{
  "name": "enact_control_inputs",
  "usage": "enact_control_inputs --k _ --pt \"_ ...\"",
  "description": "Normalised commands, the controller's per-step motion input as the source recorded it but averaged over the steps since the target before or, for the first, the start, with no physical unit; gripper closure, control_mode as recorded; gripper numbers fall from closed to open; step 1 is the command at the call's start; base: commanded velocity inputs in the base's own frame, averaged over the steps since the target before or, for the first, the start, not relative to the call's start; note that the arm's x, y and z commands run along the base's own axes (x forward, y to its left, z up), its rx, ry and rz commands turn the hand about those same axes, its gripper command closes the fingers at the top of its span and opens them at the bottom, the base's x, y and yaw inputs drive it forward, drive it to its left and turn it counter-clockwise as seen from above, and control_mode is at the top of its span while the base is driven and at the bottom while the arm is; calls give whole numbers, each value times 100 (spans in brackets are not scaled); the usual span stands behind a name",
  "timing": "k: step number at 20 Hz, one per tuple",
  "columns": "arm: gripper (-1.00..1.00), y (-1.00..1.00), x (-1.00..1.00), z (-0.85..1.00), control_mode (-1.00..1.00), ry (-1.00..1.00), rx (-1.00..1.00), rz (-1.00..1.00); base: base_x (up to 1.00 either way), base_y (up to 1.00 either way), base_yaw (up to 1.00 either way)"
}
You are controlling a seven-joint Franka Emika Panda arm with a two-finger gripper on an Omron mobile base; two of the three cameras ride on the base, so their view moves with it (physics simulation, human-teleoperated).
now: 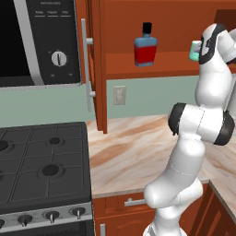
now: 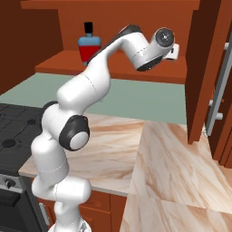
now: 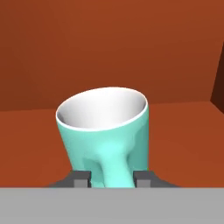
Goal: Open the cabinet directly in front. Then move the liquor and the mug to the dining counter with the candle on it.
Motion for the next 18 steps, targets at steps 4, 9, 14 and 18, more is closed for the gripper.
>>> enact_control_inputs --k 4,9,14,18 --pt "100 0 -22 0 -100 -13 0 2 0 0 0" --pt "100 2 -67 0 -100 -21 0 2 0 0 0" --pt "100 48 -93 0 -100 -23 -7 0 0 0 0" --pt "100 100 -74 0 -100 -10 -25 0 0 0 0"
